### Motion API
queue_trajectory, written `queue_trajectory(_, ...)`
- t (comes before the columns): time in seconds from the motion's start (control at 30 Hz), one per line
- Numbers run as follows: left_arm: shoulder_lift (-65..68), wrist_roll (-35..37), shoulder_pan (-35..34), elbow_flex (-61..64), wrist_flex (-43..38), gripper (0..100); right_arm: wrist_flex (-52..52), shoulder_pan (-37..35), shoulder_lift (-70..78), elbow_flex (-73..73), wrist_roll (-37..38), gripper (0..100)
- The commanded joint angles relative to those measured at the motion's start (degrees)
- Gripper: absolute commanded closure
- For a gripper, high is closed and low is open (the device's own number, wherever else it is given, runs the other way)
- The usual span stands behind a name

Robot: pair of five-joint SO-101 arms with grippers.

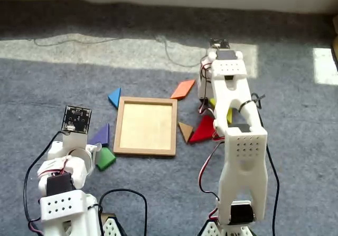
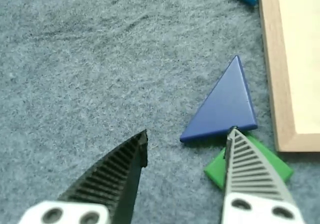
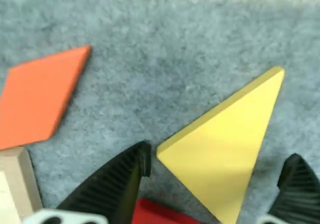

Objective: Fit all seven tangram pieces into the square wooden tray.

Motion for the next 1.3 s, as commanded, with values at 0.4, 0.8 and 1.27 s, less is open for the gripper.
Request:
queue_trajectory(0.4, -0.75, 0.35, 0.75, -0.84, 0.00, 74, -3.12, 1.54, -1.45, -0.31, -0.70, 73.1)
queue_trajectory(0.8, -0.75, 0.35, 0.75, -0.84, 0.00, 74, -0.48, 2.51, -1.98, -0.75, -0.26, 78.9)
queue_trajectory(1.27, -0.75, 0.35, 0.75, -0.84, 0.00, 74, 7.34, -0.22, -1.98, -3.30, 4.84, 57.6)
